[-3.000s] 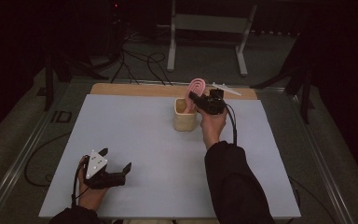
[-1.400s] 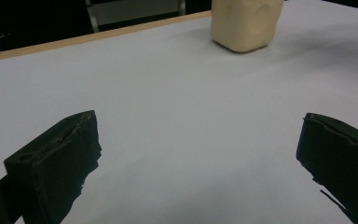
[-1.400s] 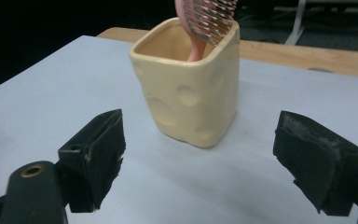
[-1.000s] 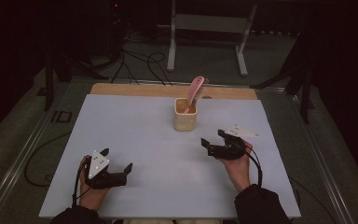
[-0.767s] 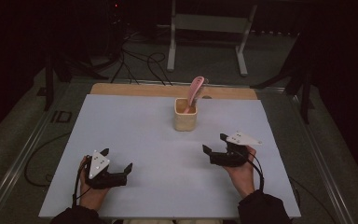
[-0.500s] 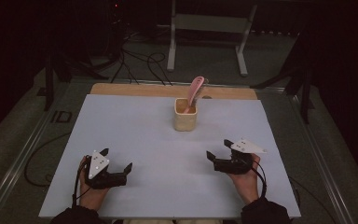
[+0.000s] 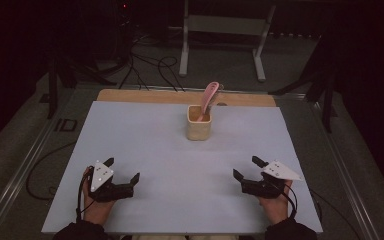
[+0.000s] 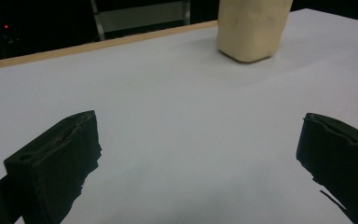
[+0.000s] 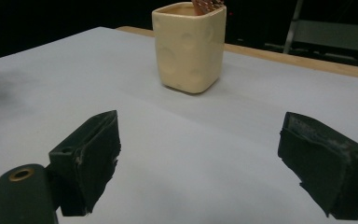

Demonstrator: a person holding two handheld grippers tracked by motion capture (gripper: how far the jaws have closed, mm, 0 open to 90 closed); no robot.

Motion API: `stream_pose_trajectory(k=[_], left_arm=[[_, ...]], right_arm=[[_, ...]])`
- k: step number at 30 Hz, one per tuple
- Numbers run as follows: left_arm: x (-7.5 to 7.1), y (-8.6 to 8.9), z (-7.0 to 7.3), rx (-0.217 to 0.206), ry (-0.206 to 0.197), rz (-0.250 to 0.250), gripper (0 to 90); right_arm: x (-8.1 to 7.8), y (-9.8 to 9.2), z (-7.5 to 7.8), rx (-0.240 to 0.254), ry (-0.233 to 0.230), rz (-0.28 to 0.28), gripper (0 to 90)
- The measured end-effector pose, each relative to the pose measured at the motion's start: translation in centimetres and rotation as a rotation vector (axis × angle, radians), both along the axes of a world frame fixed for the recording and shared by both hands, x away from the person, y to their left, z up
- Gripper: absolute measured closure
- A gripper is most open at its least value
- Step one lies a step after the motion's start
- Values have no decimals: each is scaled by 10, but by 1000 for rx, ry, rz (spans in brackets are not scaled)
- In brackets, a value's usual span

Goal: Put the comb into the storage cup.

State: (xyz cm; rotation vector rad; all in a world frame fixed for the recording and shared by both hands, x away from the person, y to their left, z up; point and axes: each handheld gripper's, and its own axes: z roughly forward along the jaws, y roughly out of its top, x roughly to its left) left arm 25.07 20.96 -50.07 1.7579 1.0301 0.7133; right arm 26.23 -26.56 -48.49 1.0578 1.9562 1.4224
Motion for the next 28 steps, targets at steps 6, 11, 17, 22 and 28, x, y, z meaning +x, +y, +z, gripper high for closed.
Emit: stream_pose_trajectory(k=[6,11,17,22,28], left_arm=[[0,0,1,-3,-5,-5,2],[0,2,1,-8,-7,-2,2],[0,2,1,-6,-10,4,2],[0,4,1,-11,-12,20,2],[0,8,2,-18,-15,41,2]], right_arm=[[-7,-8,-3,12,-8,-9,110],[-8,-13,-5,4,-13,-29,103],[-9,-16,-6,-5,-13,-26,95],[-9,-15,-7,-24,-5,-23,89],[-9,-14,-6,-32,-3,-25,88]])
